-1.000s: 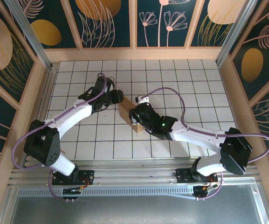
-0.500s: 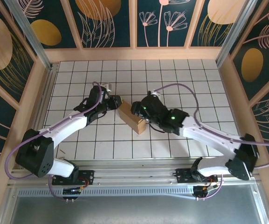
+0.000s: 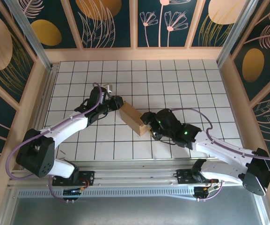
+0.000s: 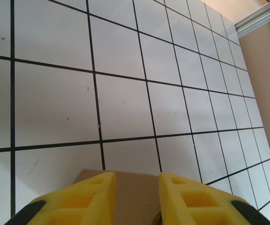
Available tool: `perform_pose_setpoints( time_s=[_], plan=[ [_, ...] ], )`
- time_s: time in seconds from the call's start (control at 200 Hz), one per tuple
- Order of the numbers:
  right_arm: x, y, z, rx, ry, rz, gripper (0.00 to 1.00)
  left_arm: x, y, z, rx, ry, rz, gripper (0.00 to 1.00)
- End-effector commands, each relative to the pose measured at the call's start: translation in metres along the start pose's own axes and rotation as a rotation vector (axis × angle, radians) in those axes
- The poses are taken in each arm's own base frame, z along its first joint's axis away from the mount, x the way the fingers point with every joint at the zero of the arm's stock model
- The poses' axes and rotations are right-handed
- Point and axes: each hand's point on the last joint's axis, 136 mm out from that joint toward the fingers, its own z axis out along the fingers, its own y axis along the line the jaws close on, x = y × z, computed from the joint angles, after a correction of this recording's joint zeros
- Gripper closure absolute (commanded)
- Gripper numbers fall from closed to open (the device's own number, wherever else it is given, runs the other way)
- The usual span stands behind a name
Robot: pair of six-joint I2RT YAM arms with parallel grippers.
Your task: Fold the paper box
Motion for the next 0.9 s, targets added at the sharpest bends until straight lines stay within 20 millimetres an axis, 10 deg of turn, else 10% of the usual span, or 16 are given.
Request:
perform_pose_setpoints(
  time_s=[0.0, 0.25, 0.891],
  plan=[
    [0.012, 0.012, 0.009, -0.084, 0.066, 0.086, 0.26, 0.02, 0.014, 0.007, -0.045, 0.08, -0.029, 0.7],
    [0.006, -0.025, 0.023, -0.025, 0.045, 0.102, 0.66, 0.021, 0.017, 0.008, -0.06, 0.086, -0.037, 0.7],
    [-0.083, -0.11, 0.039, 0.324, -0.157, -0.18, 0.87, 0.101, 0.056, 0.015, -0.141, 0.126, 0.024, 0.71]
  ],
)
